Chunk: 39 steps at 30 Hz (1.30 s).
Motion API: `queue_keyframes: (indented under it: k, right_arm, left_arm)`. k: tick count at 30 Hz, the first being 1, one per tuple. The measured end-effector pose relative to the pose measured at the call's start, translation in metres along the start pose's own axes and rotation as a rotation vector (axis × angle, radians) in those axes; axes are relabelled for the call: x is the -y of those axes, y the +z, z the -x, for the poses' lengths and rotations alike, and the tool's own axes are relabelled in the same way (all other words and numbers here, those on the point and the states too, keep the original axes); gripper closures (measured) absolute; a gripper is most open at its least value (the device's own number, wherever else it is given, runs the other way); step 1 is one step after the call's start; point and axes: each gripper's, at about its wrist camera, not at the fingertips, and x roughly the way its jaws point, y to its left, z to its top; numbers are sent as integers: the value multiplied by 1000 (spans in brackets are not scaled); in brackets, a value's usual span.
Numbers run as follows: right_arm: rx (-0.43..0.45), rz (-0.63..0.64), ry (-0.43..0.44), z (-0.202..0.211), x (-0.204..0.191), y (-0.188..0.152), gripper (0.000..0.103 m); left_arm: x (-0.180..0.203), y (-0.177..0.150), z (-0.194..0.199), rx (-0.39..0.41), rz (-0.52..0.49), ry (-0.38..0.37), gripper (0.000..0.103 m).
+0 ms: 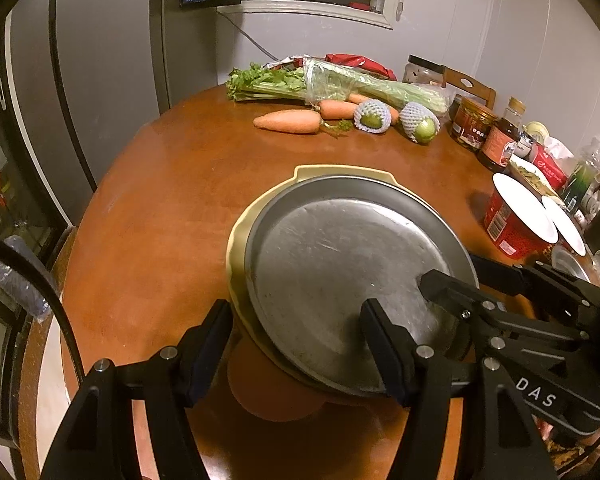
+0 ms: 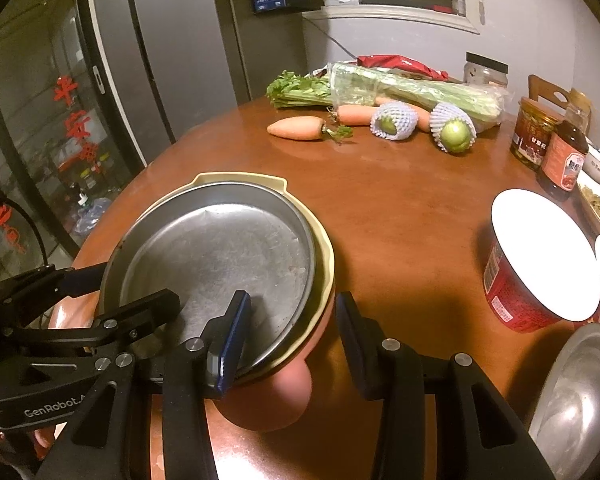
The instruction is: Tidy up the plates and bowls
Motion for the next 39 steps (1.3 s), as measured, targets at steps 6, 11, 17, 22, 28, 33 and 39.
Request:
queue_keyframes:
  k: [6,11,17,22,28,33,39]
  right_arm:
    - [-6,-8,3,0,0,1,57]
    - [-16,-50,30,-1,6,3,57]
    - [-12,-62,27,0,4,3,56]
    - [50,-47,-3,13,-1,5,52]
    - [122,-30,-20,35,-6,8,49]
    - [170,-20,-56,56,-6,7,48]
    - [203,-26,-85,86,1,-1,47]
  left_arm:
    - [0,1,0,7,-5,9,36]
    - [-8,0,5,27,2,31,36]
    - [-20,0,15,55,36,35,36]
    - [-24,1,30,101,53,44,32]
    - [-20,2,45,131,54,48,31]
    - [-7,1,57,139,39,21,31]
    - [22,-1,71,157,-2,-17,31]
